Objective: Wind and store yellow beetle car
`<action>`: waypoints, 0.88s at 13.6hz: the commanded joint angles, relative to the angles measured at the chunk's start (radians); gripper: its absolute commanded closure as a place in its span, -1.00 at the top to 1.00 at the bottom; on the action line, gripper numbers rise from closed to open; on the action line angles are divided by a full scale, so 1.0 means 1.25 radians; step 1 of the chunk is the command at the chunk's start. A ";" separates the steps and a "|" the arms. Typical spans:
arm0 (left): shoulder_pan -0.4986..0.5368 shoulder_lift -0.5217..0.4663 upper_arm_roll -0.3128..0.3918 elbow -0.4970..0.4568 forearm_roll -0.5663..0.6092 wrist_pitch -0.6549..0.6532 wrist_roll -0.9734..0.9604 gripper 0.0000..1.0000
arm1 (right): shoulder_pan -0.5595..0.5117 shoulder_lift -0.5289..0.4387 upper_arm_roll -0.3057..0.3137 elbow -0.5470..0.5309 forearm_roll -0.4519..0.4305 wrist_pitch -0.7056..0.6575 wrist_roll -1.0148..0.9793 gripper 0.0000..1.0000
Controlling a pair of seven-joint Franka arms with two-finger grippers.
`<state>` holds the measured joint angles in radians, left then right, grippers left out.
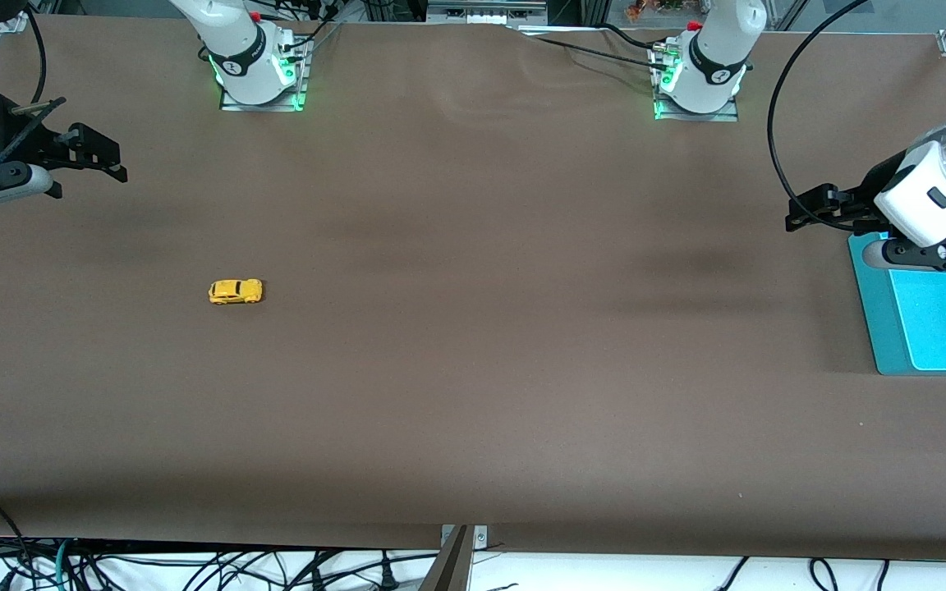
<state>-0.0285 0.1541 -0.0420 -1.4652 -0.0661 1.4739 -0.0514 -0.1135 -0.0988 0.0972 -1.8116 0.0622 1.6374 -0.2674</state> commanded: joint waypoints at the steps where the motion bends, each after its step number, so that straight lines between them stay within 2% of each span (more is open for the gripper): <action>1: 0.001 -0.005 -0.002 0.006 0.016 -0.005 0.004 1.00 | -0.002 -0.001 0.002 0.004 0.012 -0.013 0.002 1.00; 4: 0.002 -0.005 -0.002 0.006 0.018 -0.005 0.006 1.00 | -0.002 0.000 0.003 -0.031 0.007 0.021 0.003 1.00; 7: 0.002 -0.005 -0.002 0.006 0.018 -0.005 0.009 1.00 | -0.002 0.003 0.004 -0.103 -0.001 0.116 0.004 1.00; 9: 0.001 -0.005 -0.002 0.006 0.018 -0.005 0.047 1.00 | -0.002 0.013 0.006 -0.175 -0.009 0.204 -0.001 1.00; 12: 0.002 -0.005 -0.002 0.006 0.020 -0.005 0.142 1.00 | -0.001 0.030 0.008 -0.322 -0.014 0.404 -0.042 1.00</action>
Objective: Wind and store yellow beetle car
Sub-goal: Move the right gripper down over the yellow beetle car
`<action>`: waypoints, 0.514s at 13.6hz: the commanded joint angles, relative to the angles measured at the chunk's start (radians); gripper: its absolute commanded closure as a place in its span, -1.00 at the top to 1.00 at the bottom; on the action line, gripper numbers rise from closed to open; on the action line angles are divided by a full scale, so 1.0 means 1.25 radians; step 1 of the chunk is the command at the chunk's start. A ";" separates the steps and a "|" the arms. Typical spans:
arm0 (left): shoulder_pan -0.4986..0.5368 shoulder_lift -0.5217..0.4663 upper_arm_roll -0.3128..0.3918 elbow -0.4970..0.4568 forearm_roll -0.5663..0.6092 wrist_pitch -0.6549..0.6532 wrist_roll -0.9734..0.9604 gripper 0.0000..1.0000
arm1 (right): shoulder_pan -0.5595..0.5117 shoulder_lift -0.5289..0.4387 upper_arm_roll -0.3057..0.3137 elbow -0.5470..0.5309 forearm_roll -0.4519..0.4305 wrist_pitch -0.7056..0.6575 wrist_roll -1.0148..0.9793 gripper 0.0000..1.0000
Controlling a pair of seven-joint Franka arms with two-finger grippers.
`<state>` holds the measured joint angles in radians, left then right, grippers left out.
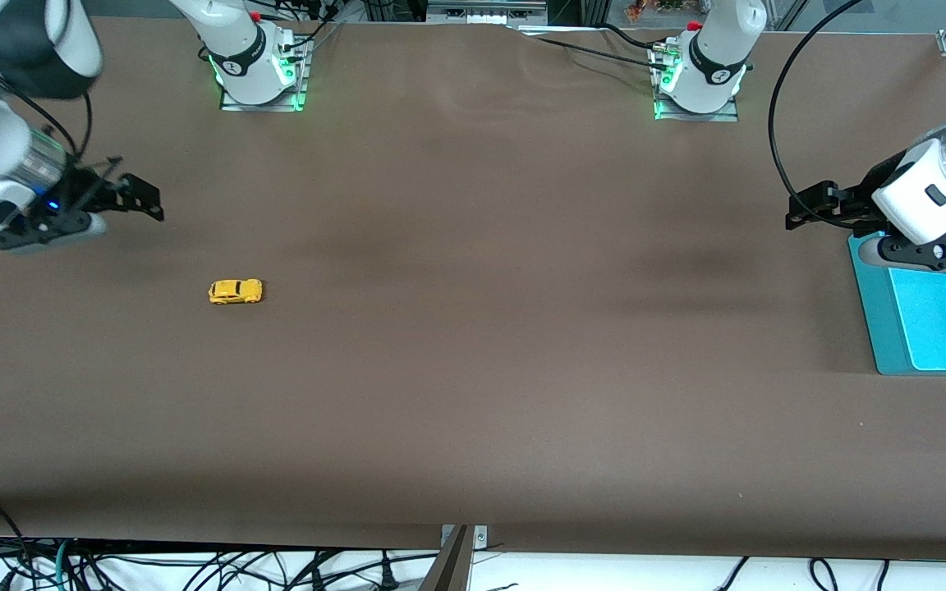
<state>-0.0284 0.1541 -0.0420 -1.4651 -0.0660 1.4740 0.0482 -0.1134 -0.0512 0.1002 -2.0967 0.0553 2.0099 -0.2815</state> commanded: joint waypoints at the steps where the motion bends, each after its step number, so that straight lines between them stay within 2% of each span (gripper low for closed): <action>1: 0.002 -0.005 -0.002 0.006 0.020 -0.005 0.085 1.00 | -0.001 0.005 0.007 -0.132 -0.009 0.166 -0.059 1.00; 4: 0.001 -0.001 -0.002 0.006 0.020 -0.005 0.214 1.00 | -0.001 0.065 0.019 -0.182 -0.010 0.272 -0.157 1.00; 7: 0.002 0.006 -0.001 0.006 0.021 -0.005 0.310 1.00 | -0.001 0.141 0.020 -0.188 -0.011 0.350 -0.397 1.00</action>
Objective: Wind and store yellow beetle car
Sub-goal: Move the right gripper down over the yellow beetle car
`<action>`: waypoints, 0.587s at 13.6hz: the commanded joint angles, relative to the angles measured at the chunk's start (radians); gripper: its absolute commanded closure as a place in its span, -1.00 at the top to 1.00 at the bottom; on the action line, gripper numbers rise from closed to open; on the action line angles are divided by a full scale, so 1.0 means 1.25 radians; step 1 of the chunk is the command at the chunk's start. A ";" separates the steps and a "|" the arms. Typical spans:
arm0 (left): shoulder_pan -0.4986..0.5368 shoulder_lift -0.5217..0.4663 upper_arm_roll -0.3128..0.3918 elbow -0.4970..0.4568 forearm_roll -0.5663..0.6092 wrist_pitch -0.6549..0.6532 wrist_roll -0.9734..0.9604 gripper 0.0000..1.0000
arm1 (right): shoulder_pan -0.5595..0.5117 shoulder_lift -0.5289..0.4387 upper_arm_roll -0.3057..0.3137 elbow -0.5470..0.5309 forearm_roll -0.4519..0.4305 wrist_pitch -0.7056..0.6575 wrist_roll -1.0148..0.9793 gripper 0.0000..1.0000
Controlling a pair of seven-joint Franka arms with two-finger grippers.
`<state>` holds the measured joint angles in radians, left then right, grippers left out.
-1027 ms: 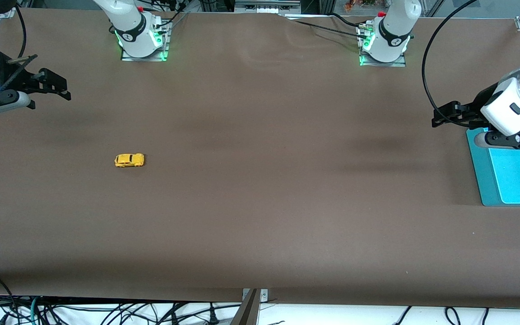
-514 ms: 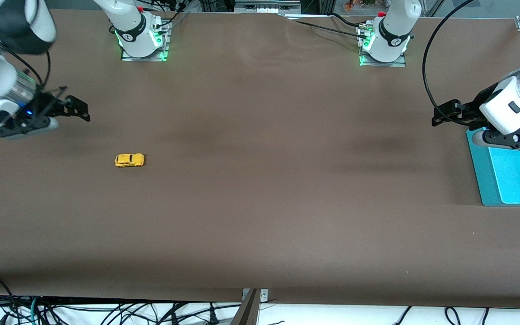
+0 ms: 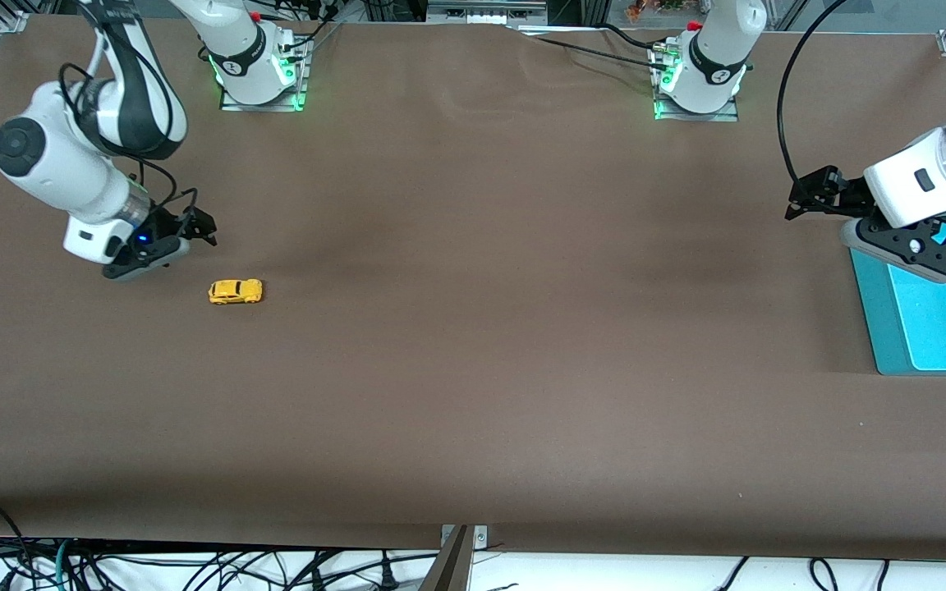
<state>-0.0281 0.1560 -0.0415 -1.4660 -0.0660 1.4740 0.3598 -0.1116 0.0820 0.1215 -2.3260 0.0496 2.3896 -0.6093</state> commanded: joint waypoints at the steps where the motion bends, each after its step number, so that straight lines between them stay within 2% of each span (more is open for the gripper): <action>1: 0.003 0.003 -0.001 0.007 0.020 -0.005 0.062 1.00 | -0.003 0.059 0.005 -0.004 -0.007 0.076 -0.245 1.00; 4: 0.000 0.011 -0.001 0.006 0.020 -0.029 0.100 1.00 | -0.003 0.120 0.005 -0.003 -0.008 0.162 -0.505 1.00; 8: 0.002 0.029 -0.001 0.007 0.021 -0.029 0.266 1.00 | -0.002 0.174 0.013 -0.003 -0.008 0.228 -0.643 1.00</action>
<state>-0.0278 0.1770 -0.0414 -1.4679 -0.0651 1.4514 0.5893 -0.1114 0.2827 0.1236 -2.3283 0.0482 2.6378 -1.3510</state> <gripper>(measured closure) 0.000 0.000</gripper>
